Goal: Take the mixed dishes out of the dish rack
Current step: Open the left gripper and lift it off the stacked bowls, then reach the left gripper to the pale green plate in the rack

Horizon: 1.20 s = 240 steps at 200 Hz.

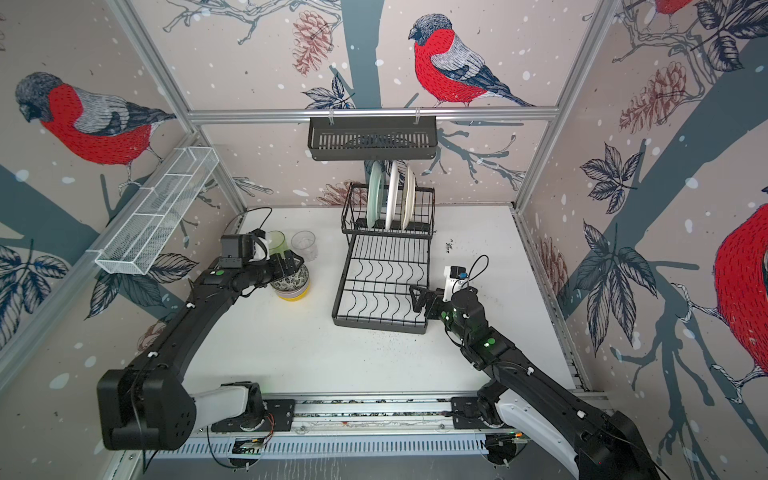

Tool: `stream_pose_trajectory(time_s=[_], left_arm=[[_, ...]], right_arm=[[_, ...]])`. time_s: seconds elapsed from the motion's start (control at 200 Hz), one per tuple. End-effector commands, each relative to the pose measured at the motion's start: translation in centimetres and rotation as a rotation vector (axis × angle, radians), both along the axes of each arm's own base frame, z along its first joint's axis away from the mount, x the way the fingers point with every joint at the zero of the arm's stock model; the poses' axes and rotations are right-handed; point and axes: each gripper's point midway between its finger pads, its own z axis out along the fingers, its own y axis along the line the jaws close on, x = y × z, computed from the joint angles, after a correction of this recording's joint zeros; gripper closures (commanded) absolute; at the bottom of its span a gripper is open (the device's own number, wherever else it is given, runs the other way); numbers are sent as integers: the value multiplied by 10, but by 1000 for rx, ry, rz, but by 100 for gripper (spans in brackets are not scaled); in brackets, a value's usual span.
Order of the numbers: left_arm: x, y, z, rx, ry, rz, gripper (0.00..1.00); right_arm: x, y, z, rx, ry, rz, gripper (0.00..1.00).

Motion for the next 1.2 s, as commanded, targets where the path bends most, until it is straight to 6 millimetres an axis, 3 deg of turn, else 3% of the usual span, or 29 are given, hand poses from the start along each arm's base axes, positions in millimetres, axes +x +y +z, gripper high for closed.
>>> stream_pose_trajectory(time_s=[0.0,0.21,0.405,0.44,0.455,0.555,1.011,1.116,1.196], left_arm=[[7,-12,14,-35,-71,-44,3],[1,-46,29,-29,-132,-121,5],[-2,-73,71,-32,-246,-135,3],[-5,-80,71,-18,-248,-140,3],[-3,-83,84,-16,-276,-139,3],[-6,-108,106,21,-349,-163,3],[-10,-172,175,45,-698,-280,3],[-2,-176,183,39,-745,-265,9],[1,-181,190,32,-790,-274,22]], right_arm=[[5,1,13,30,-25,-15,0],[4,2,18,82,-9,-23,0],[4,-3,17,68,29,-52,0],[4,-3,17,68,33,-52,0],[4,-3,17,69,34,-53,0],[2,-2,19,86,25,-47,0],[2,-3,21,88,10,-51,0],[1,-3,22,88,10,-47,0],[1,-3,25,92,3,-46,0]])
